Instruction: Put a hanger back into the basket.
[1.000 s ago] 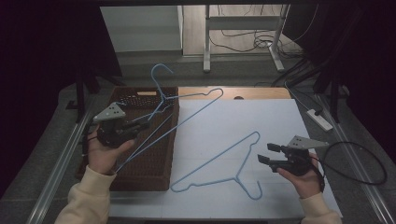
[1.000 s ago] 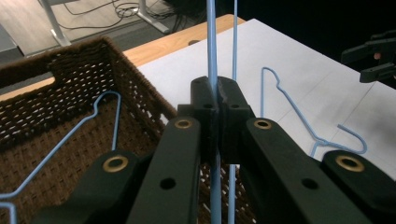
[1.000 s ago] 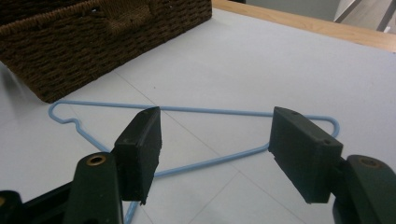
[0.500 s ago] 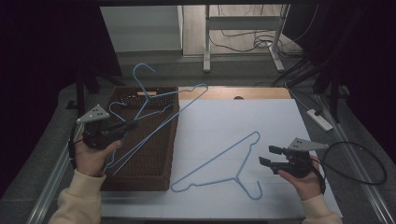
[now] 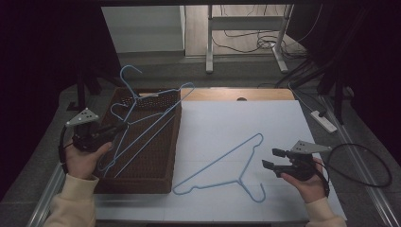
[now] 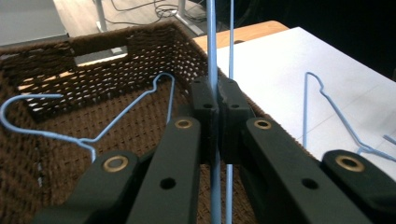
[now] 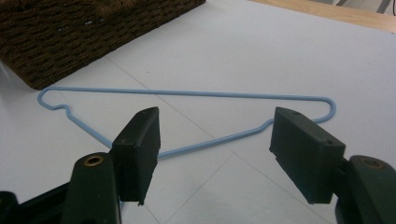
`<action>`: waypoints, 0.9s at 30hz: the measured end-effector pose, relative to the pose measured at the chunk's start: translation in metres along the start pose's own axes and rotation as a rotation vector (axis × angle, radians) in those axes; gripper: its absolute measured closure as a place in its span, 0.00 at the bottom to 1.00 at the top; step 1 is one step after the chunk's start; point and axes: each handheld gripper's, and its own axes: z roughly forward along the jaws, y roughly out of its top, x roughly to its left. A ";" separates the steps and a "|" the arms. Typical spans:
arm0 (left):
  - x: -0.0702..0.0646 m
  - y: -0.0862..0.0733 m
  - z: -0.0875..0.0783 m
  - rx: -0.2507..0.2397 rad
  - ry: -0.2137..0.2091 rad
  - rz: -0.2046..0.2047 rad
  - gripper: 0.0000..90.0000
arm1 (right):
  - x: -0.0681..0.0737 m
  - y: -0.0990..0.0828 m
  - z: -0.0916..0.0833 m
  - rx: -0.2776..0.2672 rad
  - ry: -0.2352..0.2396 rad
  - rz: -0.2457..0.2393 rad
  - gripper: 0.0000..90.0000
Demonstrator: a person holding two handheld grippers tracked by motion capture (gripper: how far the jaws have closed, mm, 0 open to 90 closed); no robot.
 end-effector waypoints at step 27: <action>0.023 -0.009 0.005 0.043 0.086 -0.036 0.97 | 0.000 -0.001 0.002 0.012 -0.006 -0.006 0.37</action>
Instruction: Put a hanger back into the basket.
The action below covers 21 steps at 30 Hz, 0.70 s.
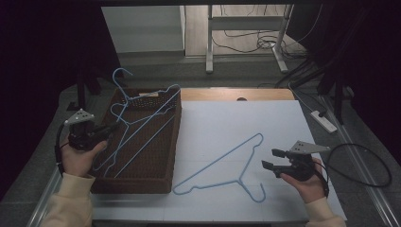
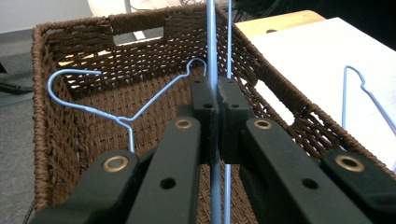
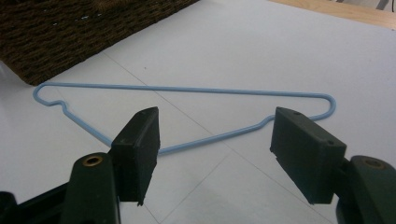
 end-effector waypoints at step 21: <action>0.007 -0.004 0.020 0.069 0.019 -0.009 0.97 | 0.001 -0.001 0.003 0.016 -0.002 -0.011 0.37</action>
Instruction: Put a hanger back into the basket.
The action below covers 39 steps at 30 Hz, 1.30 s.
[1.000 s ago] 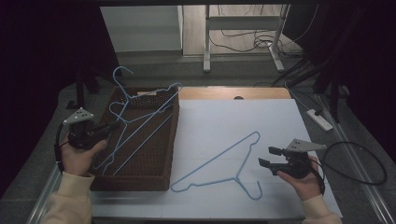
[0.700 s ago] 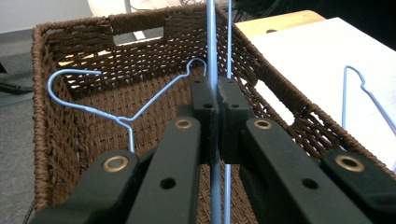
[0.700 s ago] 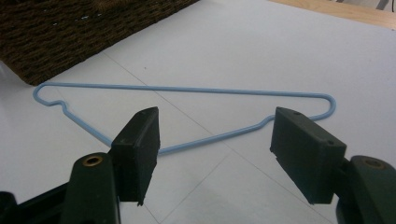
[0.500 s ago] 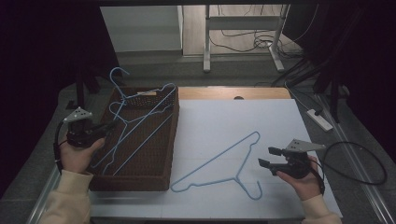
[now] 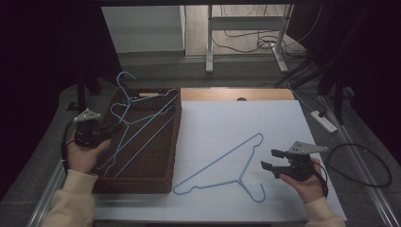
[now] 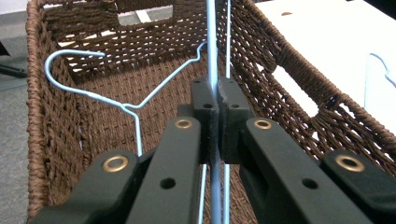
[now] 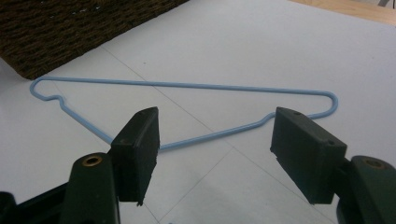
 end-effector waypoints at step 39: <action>0.004 -0.017 0.050 0.315 0.070 0.011 0.94 | 0.002 0.000 0.002 0.008 0.002 -0.007 0.37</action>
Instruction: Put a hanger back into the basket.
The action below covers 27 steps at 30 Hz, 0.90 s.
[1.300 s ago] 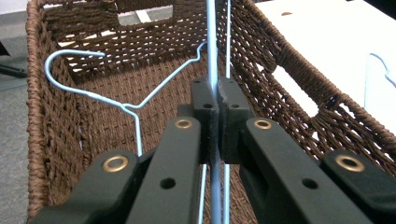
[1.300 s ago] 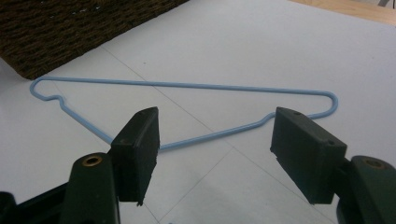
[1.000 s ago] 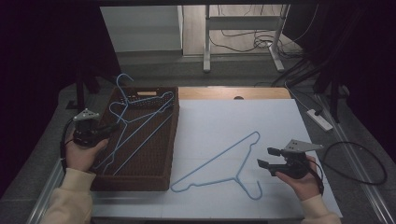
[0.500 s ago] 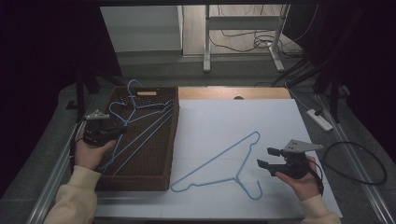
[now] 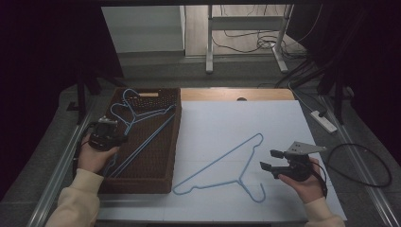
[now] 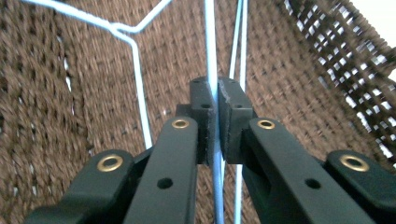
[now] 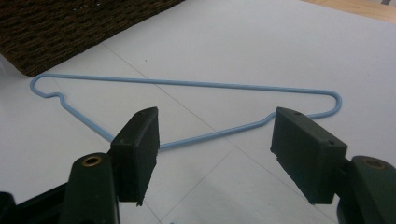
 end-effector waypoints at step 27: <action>-0.060 0.000 -0.060 -0.399 -0.200 0.141 0.35 | 0.000 0.000 0.000 0.009 -0.003 0.003 0.35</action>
